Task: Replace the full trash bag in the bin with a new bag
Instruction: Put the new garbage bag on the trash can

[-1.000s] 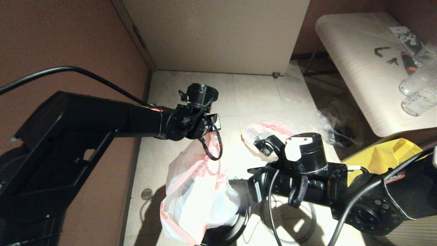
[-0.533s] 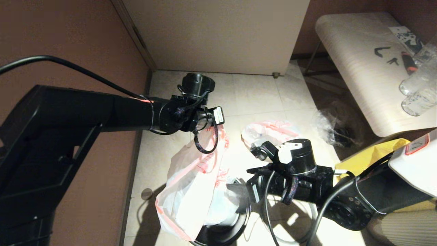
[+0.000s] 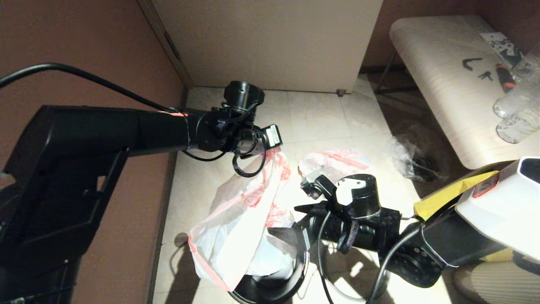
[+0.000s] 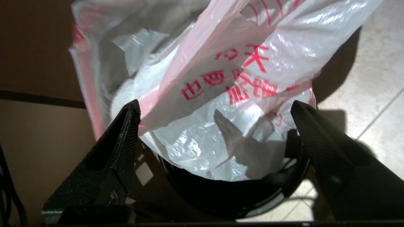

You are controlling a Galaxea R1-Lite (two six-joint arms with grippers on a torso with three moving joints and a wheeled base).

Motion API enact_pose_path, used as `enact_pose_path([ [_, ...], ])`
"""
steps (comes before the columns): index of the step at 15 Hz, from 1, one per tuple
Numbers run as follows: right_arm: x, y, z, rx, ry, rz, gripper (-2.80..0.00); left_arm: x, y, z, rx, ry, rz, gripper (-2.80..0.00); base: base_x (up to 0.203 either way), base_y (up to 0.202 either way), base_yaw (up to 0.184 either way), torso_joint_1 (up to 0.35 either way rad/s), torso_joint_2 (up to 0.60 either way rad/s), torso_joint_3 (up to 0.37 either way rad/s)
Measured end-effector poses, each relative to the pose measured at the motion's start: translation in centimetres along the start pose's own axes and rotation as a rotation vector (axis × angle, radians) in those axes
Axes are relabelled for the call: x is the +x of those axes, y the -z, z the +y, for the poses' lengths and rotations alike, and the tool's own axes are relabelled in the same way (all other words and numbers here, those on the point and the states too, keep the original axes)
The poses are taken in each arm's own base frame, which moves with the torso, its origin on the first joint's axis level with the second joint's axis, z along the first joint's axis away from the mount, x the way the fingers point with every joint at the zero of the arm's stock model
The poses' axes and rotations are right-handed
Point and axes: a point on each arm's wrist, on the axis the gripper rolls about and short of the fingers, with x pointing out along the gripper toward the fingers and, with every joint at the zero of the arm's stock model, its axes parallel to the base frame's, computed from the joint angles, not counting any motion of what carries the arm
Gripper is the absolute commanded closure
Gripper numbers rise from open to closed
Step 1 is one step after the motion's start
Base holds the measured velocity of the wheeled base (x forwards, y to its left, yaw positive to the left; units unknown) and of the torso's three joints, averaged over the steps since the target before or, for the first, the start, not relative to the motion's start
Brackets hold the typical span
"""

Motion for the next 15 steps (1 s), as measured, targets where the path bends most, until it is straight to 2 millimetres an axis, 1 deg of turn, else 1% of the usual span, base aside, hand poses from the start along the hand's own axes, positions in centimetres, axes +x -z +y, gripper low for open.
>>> enact_pose_path([
  [2,0.6,-0.6,-0.1,0.001,-0.02,-0.023,-2.8,0.3,0.2,0.0,-0.03,0.052,0.039,0.0,0.0,0.0,0.0,0.0,0.0,0.0],
  [4,1.2,-1.3,-0.4,0.026,-0.031,-0.05,-2.8,0.6,0.4,0.6,-0.047,0.068,0.067,0.0,0.0,0.0,0.0,0.0,0.0,0.0],
  [6,1.6,-1.9,-0.8,0.04,-0.043,-0.062,-2.8,0.3,0.8,0.8,-0.064,0.108,0.112,0.0,0.0,0.0,0.0,0.0,0.0,0.0],
  [11,2.0,-1.9,-1.7,0.052,-0.045,-0.048,-2.8,-0.5,1.7,1.4,-0.09,0.244,0.229,0.0,0.0,0.0,0.0,0.0,0.0,0.0],
  [12,2.2,-1.9,-1.9,0.053,-0.047,-0.044,-2.8,-0.8,1.6,1.4,-0.088,0.276,0.238,0.0,0.0,0.0,0.0,0.0,0.0,0.0],
  [15,2.8,-2.1,-2.1,0.057,-0.045,-0.034,-2.8,-0.8,1.4,1.4,-0.077,0.262,0.204,0.0,0.0,0.0,0.0,0.0,0.0,0.0],
])
